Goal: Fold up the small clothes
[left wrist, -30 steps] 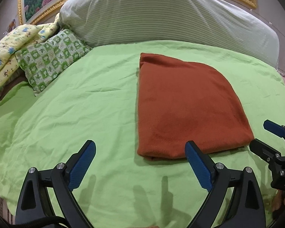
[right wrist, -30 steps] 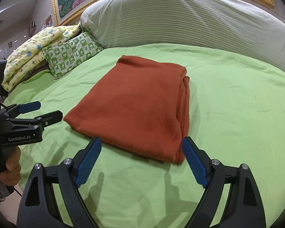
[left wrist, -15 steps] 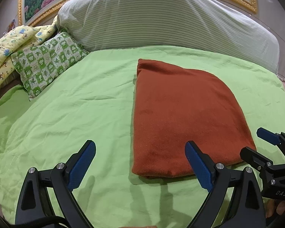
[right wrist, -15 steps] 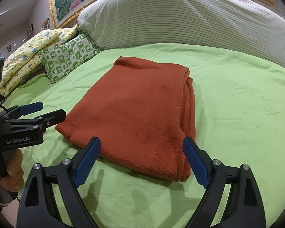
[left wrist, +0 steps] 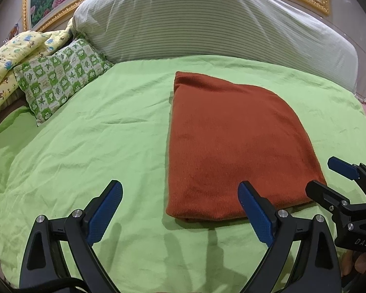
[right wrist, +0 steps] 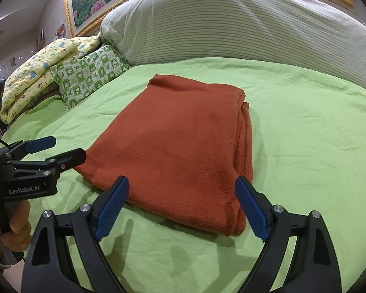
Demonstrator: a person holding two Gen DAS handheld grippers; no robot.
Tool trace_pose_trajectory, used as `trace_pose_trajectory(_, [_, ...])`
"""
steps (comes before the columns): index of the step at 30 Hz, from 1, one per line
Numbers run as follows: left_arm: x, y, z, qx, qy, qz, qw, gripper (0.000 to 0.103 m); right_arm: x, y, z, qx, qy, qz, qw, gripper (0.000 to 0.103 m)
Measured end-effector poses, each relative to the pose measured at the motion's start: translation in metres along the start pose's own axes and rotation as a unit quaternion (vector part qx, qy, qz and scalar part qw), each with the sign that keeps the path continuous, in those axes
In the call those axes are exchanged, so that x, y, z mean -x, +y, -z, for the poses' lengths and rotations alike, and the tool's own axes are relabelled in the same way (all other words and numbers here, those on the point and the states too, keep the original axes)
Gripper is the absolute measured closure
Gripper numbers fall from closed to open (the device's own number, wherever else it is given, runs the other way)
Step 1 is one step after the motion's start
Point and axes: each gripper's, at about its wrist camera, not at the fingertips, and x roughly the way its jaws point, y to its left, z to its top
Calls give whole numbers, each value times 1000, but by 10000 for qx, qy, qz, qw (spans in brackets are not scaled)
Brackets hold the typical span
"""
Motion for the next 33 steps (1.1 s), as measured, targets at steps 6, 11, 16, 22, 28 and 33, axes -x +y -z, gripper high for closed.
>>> trace_pose_trajectory(6, [-1,2,1,26,18,30,10000,7,-2,0,-2,2,11,-12,10000,14])
trace_pose_trajectory(11, [-2,2,1,57,27,35,10000,7,-3,1,-1,-16,31,1,10000,13])
trace_pose_trajectory(16, [-3,3,0,52,55,51,10000,7,-4,0,-1,-36,30,-4,10000,13])
trace_pose_trajectory(22, [-3,4,-1,70,36,35,10000,7,-3,1,-1,-34,43,-15,10000,12])
trace_pose_trajectory(28, [-2,3,0,27,15,27,10000,7,-3,2,-2,-34,34,-11,10000,12])
trace_pose_trajectory(33, [-1,1,0,47,23,31,10000,7,-1,4,-5,-30,6,-10,10000,11])
